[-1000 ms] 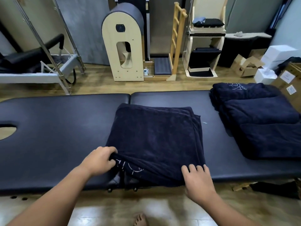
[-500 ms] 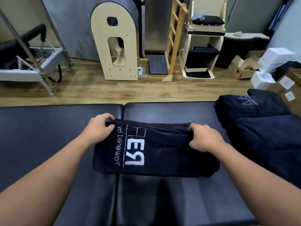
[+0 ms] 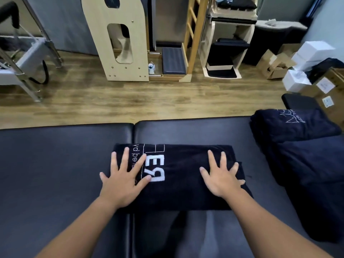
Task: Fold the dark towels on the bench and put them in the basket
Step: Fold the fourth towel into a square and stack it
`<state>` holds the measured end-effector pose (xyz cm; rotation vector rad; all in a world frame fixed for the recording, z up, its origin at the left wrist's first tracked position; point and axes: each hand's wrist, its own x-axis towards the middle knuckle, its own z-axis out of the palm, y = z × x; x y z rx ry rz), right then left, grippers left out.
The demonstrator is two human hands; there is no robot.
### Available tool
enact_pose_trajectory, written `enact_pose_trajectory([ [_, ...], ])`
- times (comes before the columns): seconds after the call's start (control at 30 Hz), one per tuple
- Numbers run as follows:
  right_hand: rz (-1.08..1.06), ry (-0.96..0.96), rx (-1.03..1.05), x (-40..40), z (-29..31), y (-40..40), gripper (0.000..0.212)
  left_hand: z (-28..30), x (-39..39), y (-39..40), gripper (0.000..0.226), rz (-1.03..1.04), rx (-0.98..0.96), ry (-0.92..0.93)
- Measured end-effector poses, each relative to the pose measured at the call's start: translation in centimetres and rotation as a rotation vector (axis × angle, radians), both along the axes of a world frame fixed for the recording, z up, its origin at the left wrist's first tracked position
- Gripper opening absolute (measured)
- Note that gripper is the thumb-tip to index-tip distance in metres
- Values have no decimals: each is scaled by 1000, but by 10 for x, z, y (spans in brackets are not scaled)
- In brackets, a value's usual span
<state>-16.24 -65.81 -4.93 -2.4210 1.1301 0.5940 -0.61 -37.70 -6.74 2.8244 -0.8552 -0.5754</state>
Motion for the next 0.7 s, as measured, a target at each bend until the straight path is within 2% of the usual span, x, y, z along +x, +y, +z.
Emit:
enact_pose_trajectory([
  [0.07, -134, 24, 48, 0, -1, -4, 87, -2, 1, -3, 75, 86, -55, 28],
  [0.2, -444, 3, 157, -1, -4, -12, 131, -4, 4, -9, 92, 290, -149, 141],
  [0.27, -529, -5, 174, 3, -4, -16, 141, -2, 6, -10, 98, 348, -143, 181],
  [0.43, -475, -104, 70, -2, -2, -10, 136, 4, 14, -17, 99, 364, -35, 163],
  [0.57, -548, -247, 241, -17, -6, -18, 143, 3, 16, -13, 94, 399, -125, 174],
  [0.7, -595, -317, 347, -40, -9, -14, 135, -3, 12, -5, 93, 419, -234, 221],
])
